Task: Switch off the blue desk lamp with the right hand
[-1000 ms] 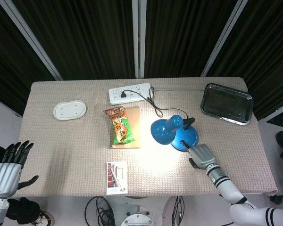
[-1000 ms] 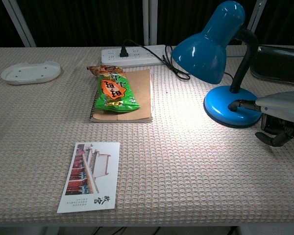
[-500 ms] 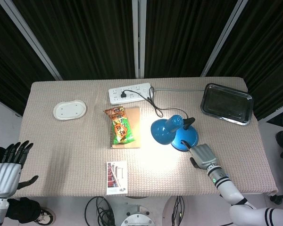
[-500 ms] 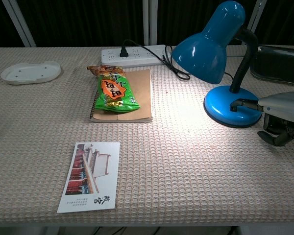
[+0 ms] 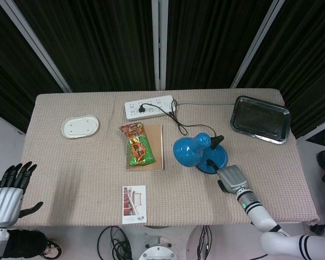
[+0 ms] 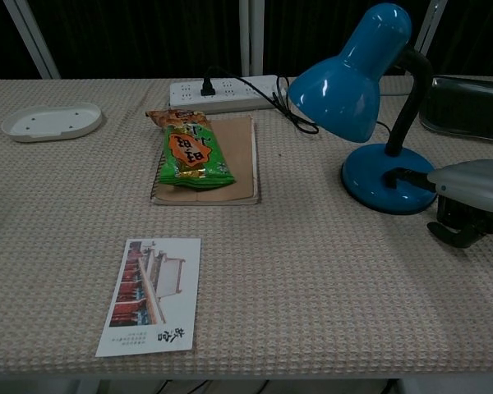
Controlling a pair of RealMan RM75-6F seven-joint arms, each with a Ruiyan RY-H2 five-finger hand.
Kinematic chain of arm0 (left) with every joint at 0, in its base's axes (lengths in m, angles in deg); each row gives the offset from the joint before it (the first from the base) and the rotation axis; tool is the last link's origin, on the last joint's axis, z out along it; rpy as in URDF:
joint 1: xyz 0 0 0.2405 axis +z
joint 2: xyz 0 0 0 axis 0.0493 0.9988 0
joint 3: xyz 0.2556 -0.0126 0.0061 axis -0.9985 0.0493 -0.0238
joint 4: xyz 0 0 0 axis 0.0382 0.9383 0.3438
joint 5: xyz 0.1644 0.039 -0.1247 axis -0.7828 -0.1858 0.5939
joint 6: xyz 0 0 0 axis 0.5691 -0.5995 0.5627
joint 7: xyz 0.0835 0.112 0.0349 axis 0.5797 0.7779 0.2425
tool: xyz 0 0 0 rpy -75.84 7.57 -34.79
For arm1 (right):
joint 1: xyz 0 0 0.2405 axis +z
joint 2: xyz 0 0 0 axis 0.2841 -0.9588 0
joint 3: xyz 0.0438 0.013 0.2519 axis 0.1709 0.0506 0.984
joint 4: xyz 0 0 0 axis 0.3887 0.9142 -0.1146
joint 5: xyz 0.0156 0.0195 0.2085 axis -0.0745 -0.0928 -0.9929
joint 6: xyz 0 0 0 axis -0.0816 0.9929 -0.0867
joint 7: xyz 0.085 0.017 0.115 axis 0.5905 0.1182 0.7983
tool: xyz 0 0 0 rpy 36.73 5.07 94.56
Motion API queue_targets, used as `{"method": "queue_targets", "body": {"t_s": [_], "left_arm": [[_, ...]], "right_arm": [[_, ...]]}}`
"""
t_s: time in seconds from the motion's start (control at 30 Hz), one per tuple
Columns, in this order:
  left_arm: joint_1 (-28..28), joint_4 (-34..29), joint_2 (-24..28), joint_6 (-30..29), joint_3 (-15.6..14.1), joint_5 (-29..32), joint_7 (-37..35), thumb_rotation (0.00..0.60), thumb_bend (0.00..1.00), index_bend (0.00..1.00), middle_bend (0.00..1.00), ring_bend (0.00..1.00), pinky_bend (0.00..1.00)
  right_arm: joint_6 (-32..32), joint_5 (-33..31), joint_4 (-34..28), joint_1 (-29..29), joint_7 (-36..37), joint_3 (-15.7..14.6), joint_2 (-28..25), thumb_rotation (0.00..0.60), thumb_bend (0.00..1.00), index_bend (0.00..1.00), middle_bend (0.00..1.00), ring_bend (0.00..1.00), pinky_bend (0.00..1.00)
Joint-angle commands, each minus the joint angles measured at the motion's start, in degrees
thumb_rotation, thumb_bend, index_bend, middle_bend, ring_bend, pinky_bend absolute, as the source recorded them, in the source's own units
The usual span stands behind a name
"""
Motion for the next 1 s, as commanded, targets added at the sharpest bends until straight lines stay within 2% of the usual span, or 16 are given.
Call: {"method": "queue_targets", "body": {"t_s": [0.03,0.27,0.47,0.53,0.57,0.63,0.67,0.73,0.77,0.8,0.87,1.0], "left_arm": [[0.0,0.0,0.1,0.0,0.0,0.0,0.0,0.6,0.0,0.0,0.0,0.0,0.0],[0.1,-0.3,0.2,-0.3,-0.1,-0.3,0.2,0.6,0.0,0.0,0.0,0.0,0.0],[-0.1,-0.8,0.2,-0.3,-0.1,-0.7,0.6,0.6,0.0,0.0,0.0,0.0,0.0],[-0.1,-1.0,0.2,-0.3,-0.1,-0.8,0.6,0.6,0.0,0.0,0.0,0.0,0.0],[-0.1,-1.1,0.2,-0.3,-0.1,-0.8,0.6,0.6,0.0,0.0,0.0,0.0,0.0],[-0.2,-1.2,0.2,-0.1,-0.1,-0.7,0.6,0.6,0.0,0.0,0.0,0.0,0.0],[-0.2,-1.1,0.2,0.0,-0.1,-0.6,0.5,0.6,0.0,0.0,0.0,0.0,0.0],[-0.3,-1.0,0.1,0.3,-0.1,-0.4,0.4,0.6,0.0,0.0,0.0,0.0,0.0],[-0.4,-0.9,0.1,0.5,0.0,-0.3,0.3,0.6,0.0,0.0,0.0,0.0,0.0],[-0.4,-0.8,0.0,0.6,0.0,-0.2,0.2,0.6,0.0,0.0,0.0,0.0,0.0],[-0.5,-0.6,-0.1,0.8,0.0,-0.1,0.1,0.6,0.0,0.0,0.0,0.0,0.0],[-0.6,-0.5,-0.3,1.0,-0.1,-0.2,0.2,0.6,0.0,0.0,0.0,0.0,0.0]], "right_arm": [[0.7,0.5,-0.2,-0.1,0.5,0.0,-0.1,0.6,0.53,0.0,0.91,0.73,0.67],[8.2,9.0,-4.3,-3.6,4.2,-1.1,-4.3,0.6,0.53,0.0,0.91,0.72,0.67],[18.9,21.1,-6.2,-10.7,10.7,-5.1,-11.1,0.6,0.51,0.0,0.88,0.68,0.62],[23.9,26.0,-4.1,-13.5,13.7,-6.2,-12.1,0.6,0.48,0.0,0.8,0.61,0.57],[27.1,28.4,-2.3,-15.1,14.8,-6.6,-12.2,0.6,0.44,0.0,0.73,0.54,0.51],[34.3,32.1,2.1,-19.4,16.9,-7.6,-12.3,0.6,0.36,0.0,0.54,0.38,0.4],[37.6,32.4,4.0,-22.0,19.0,-8.0,-12.8,0.6,0.3,0.0,0.39,0.26,0.33],[40.9,32.4,6.1,-24.9,22.9,-8.1,-13.5,0.6,0.2,0.0,0.14,0.08,0.27],[42.9,32.4,7.4,-26.6,26.1,-7.9,-13.7,0.6,0.13,0.0,0.04,0.02,0.25],[44.2,32.3,8.4,-27.7,28.3,-7.7,-13.9,0.6,0.08,0.0,0.01,0.0,0.23],[45.8,31.5,10.6,-29.7,31.1,-7.1,-14.0,0.6,0.01,0.0,0.0,0.0,0.17],[45.4,30.6,11.6,-31.3,34.0,-6.1,-13.8,0.6,0.0,0.0,0.0,0.0,0.06]]}}
